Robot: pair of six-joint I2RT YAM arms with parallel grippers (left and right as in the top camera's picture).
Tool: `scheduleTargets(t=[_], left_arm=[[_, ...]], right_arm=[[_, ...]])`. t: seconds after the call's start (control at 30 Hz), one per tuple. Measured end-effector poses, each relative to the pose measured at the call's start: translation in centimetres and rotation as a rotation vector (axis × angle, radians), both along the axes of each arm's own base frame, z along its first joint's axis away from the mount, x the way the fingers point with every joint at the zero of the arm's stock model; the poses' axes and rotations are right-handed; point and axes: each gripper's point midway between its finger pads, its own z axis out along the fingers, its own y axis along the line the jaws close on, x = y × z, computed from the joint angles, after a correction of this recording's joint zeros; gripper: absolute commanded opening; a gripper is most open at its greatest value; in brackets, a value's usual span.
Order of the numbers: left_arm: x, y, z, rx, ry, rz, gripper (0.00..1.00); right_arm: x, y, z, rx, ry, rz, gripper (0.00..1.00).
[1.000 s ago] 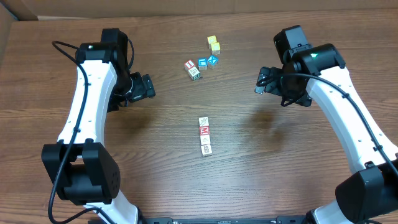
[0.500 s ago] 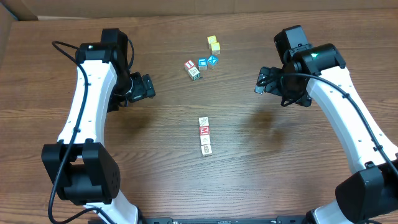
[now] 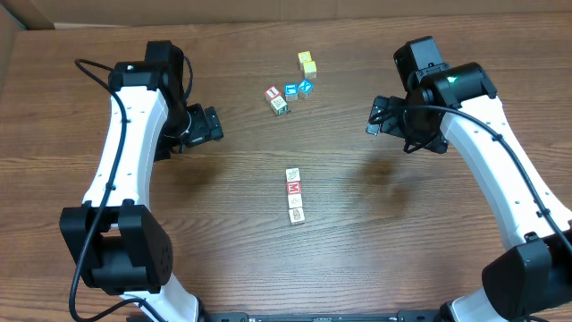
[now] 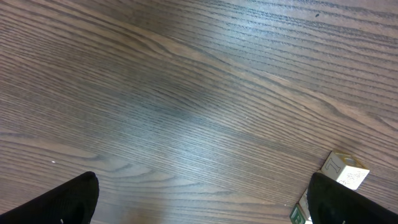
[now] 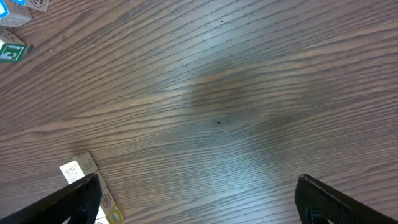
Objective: Flip 4 blocks
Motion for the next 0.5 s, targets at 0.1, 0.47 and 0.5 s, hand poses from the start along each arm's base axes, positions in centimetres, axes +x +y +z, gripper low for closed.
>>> scheduleTargets(t=[0.1,0.47,0.5], left_arm=[[0.0,0.0,0.0,0.0,0.0,0.0,1.0],[0.0,0.0,0.0,0.0,0.0,0.0,1.0],[0.0,0.0,0.0,0.0,0.0,0.0,1.0]], right_arm=[[0.01,0.0,0.0,0.0,0.0,0.0,1.0],[-0.02,-0.01,0.23,0.001,-0.007,0.0,1.0],[-0.06,-0.02,0.45,0.004,-0.013,0.0,1.0]])
